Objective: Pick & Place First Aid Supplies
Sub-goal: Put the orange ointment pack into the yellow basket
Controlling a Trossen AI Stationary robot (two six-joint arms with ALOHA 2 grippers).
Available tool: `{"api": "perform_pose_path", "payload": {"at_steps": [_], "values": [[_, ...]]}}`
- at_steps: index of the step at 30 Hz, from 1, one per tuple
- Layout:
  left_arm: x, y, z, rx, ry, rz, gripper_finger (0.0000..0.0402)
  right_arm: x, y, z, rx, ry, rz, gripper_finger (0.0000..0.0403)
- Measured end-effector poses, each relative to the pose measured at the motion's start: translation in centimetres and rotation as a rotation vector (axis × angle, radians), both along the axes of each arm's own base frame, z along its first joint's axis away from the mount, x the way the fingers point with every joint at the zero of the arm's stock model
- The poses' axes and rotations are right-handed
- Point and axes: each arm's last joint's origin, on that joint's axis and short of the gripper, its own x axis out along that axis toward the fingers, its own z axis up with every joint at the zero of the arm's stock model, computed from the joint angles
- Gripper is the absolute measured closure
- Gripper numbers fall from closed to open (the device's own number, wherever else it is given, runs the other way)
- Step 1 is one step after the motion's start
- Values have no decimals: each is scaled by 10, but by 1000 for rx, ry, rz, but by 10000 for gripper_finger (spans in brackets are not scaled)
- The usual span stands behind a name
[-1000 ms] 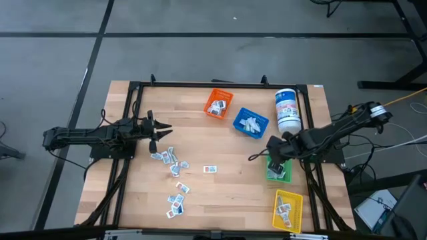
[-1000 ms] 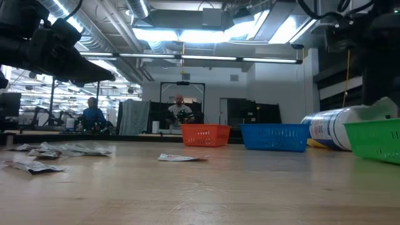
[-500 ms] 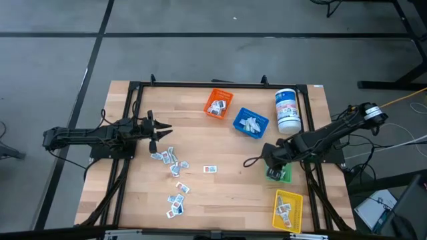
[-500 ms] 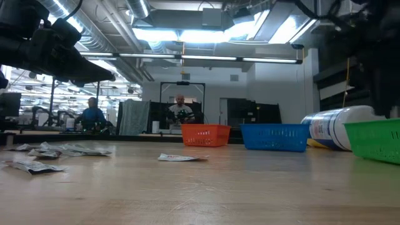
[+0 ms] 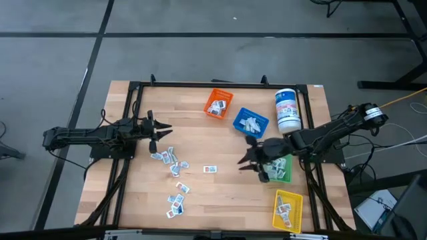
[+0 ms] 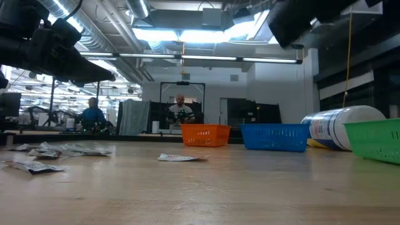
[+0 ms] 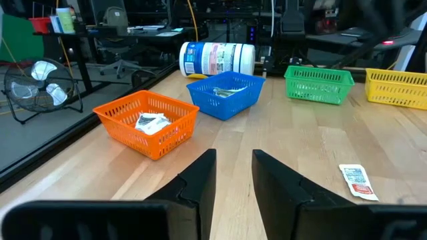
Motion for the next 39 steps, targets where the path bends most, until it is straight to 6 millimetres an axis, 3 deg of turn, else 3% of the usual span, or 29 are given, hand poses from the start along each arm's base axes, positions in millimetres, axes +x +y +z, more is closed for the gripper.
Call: {"api": "perform_pose_path", "payload": {"at_steps": [4, 10, 19, 28, 35, 39], "values": [[0, 0, 0, 0, 0, 0, 309, 5, 2, 11, -157, -183, 94, 297], [0, 0, 0, 0, 0, 0, 310, 11, 4, 9, -214, -224, 121, 297], [0, 0, 0, 0, 0, 0, 311, 53, 14, -39, -230, -182, 120, 297], [0, 0, 0, 0, 0, 0, 311, 99, 16, -67, -260, -41, 106, 297], [0, 0, 0, 0, 0, 0, 309, 120, 21, -93, -275, 54, 116, 295], [0, 0, 0, 0, -1, 0, 311, 127, 23, -96, -286, 117, 121, 268]]}}
